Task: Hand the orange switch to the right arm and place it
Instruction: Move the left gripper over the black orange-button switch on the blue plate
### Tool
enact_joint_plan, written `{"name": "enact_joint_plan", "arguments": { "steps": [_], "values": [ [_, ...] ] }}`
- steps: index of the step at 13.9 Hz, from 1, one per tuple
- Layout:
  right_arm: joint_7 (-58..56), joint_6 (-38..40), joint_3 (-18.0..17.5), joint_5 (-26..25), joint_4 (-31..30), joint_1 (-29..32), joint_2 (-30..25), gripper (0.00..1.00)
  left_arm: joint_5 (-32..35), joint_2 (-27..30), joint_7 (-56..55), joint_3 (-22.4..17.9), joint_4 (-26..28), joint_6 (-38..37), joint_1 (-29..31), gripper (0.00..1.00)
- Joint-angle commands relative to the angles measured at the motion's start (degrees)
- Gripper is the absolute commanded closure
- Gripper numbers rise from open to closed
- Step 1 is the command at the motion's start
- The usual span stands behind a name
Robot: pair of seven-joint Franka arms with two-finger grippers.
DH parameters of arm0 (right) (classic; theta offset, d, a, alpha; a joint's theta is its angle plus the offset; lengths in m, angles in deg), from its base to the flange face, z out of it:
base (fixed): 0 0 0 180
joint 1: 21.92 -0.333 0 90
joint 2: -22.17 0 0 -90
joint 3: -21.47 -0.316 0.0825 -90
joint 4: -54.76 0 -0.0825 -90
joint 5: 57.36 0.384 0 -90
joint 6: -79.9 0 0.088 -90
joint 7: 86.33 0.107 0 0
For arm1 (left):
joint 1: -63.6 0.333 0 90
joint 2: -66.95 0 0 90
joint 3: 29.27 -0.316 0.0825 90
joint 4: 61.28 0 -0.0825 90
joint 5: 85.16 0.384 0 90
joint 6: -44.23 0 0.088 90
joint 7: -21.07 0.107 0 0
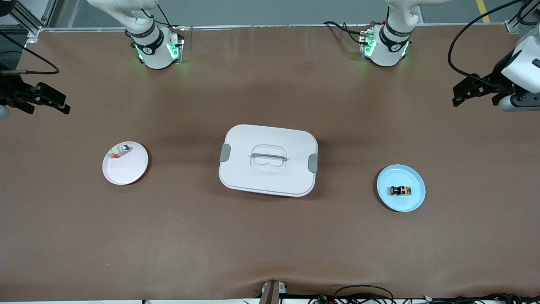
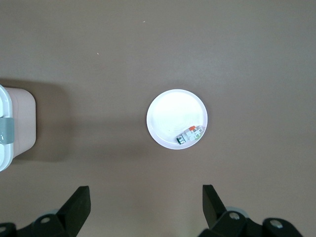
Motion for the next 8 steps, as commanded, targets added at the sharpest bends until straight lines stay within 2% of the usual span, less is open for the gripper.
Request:
{"name": "enact_joint_plan", "arguments": {
  "steps": [1,4,8],
  "values": [
    [-0.93,-0.61,-0.43,0.94,-1.36,0.78,-1.60,0.00,0.04,-0.67,0.99,0.00,-1.58,-1.24,0.13,0.00],
    [-0.93,-0.70,-0.43,0.94,-1.36,0.69,-1.60,0.00,0.04,-0.84,0.99,0.00,-1.58,-1.15,0.30,0.00],
    [-0.93,-0.61,-0.43,0.94,-1.27,0.78,-1.60,0.00,-0.31,-5.31,0.99,-0.26,-2.11,-0.54,0.39,0.00]
  ]
}}
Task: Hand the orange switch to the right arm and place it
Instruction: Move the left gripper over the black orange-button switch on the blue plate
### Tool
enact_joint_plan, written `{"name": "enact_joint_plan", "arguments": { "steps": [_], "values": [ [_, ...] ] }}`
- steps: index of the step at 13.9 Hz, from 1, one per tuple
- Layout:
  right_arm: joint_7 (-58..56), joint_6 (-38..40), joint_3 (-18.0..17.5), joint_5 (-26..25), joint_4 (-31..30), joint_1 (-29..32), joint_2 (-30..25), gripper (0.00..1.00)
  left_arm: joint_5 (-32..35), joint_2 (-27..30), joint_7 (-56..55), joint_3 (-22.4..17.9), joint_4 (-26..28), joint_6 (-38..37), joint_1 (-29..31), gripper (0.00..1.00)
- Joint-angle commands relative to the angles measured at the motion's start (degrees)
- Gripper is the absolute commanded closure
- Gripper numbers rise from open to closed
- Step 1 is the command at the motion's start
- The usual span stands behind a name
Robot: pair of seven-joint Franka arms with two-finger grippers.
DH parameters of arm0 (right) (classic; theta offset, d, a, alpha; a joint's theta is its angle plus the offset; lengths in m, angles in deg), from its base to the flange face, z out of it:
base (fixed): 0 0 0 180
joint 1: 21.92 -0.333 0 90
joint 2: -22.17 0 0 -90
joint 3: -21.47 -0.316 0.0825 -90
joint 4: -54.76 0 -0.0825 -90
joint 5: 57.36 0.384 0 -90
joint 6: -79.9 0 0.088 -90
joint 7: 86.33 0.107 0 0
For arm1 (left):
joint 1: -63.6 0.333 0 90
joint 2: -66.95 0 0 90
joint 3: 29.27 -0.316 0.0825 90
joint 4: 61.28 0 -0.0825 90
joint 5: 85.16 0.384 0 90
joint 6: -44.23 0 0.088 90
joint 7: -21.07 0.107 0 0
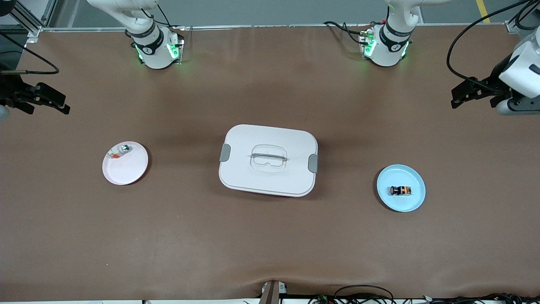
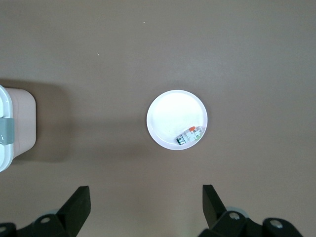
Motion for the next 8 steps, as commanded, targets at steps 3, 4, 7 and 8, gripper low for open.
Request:
{"name": "enact_joint_plan", "arguments": {
  "steps": [3,4,7,8],
  "values": [
    [-0.88,-0.48,-0.43,0.85,-1.18,0.87,-1.48,0.00,-0.23,-8.73,0.98,-0.28,-2.53,3.58,0.27,0.00],
    [-0.79,-0.48,-0.43,0.85,-1.18,0.87,-1.48,0.00,-0.14,-10.48,0.98,-0.28,-2.45,4.72,0.18,0.00],
    [-0.79,-0.48,-0.34,0.85,-1.01,1.13,-1.40,0.00,0.04,-14.54,0.98,-0.28,0.00,10.25,0.44,0.00],
    [-0.79,-0.48,-0.34,0.77,-1.01,1.13,-1.48,0.00,0.04,-15.24,0.98,-0.28,1.84,13.14,0.53,0.00]
  ]
}}
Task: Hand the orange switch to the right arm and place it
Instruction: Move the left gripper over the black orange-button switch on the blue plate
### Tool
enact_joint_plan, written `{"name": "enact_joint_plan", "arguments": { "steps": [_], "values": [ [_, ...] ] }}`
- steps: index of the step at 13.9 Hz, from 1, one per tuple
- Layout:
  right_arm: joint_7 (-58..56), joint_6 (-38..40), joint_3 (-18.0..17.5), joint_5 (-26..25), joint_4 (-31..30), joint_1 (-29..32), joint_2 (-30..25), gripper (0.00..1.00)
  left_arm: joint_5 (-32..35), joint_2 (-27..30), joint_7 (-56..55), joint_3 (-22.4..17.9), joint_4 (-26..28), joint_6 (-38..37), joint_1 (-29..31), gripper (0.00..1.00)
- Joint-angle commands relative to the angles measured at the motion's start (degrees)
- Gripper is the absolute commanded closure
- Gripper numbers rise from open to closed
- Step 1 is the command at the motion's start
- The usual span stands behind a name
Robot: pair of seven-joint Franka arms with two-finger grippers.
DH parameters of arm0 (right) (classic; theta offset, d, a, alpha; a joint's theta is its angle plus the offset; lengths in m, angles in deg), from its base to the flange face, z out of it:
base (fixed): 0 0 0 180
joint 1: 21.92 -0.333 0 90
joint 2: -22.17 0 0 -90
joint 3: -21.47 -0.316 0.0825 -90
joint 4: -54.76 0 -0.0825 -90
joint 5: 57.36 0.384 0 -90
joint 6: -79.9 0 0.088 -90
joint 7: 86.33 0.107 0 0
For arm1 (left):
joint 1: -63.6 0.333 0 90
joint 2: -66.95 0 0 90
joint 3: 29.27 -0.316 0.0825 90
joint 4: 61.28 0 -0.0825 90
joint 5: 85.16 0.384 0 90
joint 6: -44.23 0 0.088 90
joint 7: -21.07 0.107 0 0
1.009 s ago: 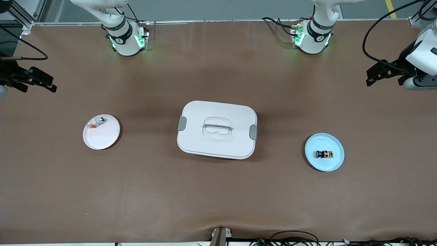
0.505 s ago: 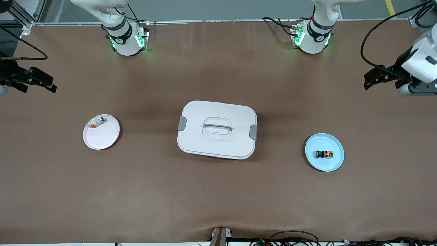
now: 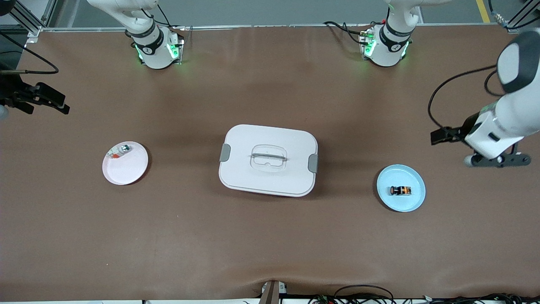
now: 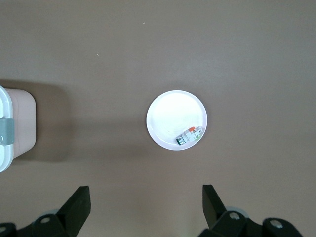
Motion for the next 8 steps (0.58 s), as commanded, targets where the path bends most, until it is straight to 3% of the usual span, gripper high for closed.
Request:
{"name": "enact_joint_plan", "arguments": {
  "steps": [1,4,8],
  "values": [
    [-0.79,-0.35,-0.45,0.77,-1.03,1.13,-1.43,0.00,0.04,-1.71,0.96,-0.12,3.76,7.08,0.32,0.00],
    [-0.44,-0.26,-0.45,0.68,-0.94,0.95,-1.43,0.00,-0.14,-4.43,1.05,-0.04,9.39,18.59,0.50,0.00],
    [-0.26,0.09,-0.45,0.24,-1.03,0.95,-1.43,0.00,0.12,-10.85,3.94,-0.04,9.84,25.74,0.41,0.00]
  ]
}}
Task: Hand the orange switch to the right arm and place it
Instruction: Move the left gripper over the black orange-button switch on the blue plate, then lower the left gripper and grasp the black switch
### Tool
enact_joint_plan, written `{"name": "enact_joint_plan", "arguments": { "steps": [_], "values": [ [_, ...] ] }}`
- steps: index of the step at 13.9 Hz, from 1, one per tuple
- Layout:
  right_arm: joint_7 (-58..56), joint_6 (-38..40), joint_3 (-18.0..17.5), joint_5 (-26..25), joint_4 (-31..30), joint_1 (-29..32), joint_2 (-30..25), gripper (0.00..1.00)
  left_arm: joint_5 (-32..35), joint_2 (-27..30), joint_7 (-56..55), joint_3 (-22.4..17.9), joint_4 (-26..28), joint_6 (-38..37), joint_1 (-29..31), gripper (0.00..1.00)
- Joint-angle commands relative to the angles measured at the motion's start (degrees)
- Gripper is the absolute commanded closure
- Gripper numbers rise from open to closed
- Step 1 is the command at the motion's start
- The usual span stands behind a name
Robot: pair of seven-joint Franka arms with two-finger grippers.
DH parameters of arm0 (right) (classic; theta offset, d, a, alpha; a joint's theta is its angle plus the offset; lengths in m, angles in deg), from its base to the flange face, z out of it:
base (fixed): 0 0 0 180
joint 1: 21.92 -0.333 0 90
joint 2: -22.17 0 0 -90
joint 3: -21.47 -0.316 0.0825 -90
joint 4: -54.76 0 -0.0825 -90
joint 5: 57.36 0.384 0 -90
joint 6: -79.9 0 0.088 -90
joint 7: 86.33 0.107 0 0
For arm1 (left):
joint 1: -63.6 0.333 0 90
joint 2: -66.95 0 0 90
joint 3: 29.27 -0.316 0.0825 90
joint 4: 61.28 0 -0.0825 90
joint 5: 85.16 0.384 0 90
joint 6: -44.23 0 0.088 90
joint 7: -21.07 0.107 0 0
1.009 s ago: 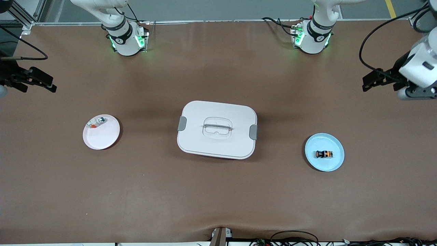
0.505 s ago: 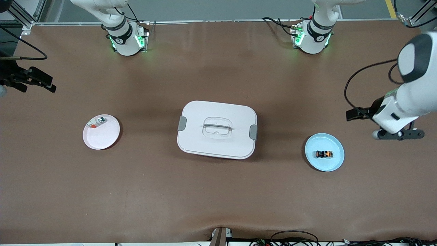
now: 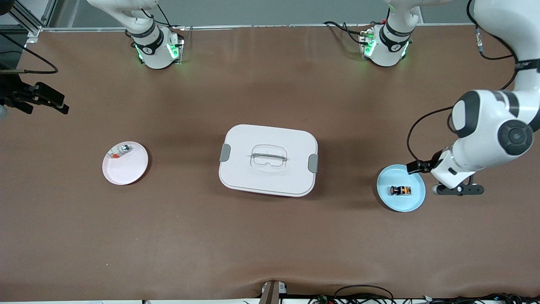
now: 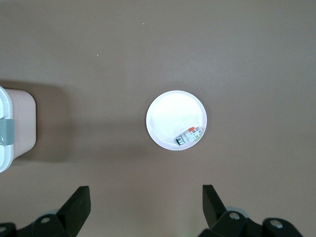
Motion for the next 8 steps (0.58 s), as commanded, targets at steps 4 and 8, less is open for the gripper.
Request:
{"name": "enact_joint_plan", "arguments": {
  "steps": [4,8],
  "values": [
    [-0.27,0.16,-0.43,0.07,-1.02,1.12,-1.37,0.00,0.21,-5.38,4.58,-0.12,0.08,6.07,0.19,0.00],
    [-0.27,0.24,-0.52,-0.02,-1.11,0.95,-1.45,0.00,0.39,-8.54,5.54,-0.12,0.08,9.40,1.15,0.00]
  ]
}}
